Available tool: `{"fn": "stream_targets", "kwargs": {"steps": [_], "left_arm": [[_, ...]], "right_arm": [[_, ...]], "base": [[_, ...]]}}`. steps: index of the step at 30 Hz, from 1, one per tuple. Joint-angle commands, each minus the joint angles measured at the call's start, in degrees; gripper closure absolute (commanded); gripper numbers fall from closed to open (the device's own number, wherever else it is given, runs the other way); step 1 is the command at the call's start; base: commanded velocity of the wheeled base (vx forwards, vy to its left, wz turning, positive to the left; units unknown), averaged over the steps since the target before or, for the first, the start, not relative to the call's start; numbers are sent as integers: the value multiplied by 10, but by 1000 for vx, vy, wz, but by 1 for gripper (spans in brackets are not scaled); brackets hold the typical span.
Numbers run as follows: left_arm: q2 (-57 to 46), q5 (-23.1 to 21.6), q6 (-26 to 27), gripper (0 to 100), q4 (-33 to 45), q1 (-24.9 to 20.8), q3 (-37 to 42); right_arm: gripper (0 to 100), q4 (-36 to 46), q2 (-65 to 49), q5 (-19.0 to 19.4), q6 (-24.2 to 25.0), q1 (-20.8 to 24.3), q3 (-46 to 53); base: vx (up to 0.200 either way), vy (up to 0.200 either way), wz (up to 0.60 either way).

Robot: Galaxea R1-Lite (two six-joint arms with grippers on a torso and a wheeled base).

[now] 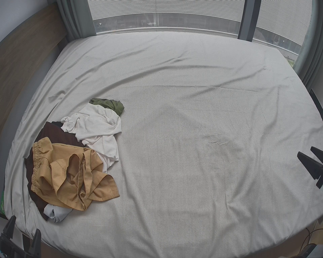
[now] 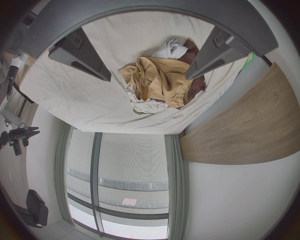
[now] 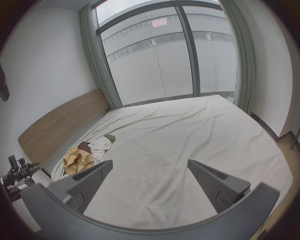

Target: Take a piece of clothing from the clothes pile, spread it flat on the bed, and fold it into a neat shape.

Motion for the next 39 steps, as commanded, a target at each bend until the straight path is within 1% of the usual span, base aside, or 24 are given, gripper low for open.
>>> {"fn": "stream_targets", "kwargs": {"steps": [1, 4, 9, 13, 19, 25, 27, 34, 38, 39], "left_arm": [[-9, 0, 0, 0, 0, 0, 10], [-9, 0, 0, 0, 0, 0, 10], [-9, 0, 0, 0, 0, 0, 10], [-9, 0, -1, 0, 0, 0, 10], [-9, 1, -1, 0, 0, 0, 10], [-9, 1, -2, 0, 0, 0, 10], [-9, 1, -2, 0, 0, 0, 10], [-9, 1, -2, 0, 0, 0, 10], [-9, 1, -2, 0, 0, 0, 10], [-9, 1, -2, 0, 0, 0, 10]], "right_arm": [[0, -1, 65, 1, 14, 5, -34], [0, -1, 87, 7, 27, 15, -57], [0, -1, 113, 8, 57, 52, -82], [0, -8, 140, 7, 58, 69, -87], [0, -48, 194, 8, 72, 73, -101], [0, -49, 228, 20, 87, 84, -131], [0, -49, 246, 27, 97, 99, -145], [0, -51, 304, 28, 103, 144, -164], [0, -51, 343, 29, 141, 178, -182], [0, -51, 343, 29, 141, 178, -182]], "base": [[0, 0, 0], [0, 0, 0], [0, 0, 0], [0, 0, 0], [0, 0, 0], [0, 0, 0], [0, 0, 0], [0, 0, 0], [0, 0, 0], [0, 0, 0]]}}
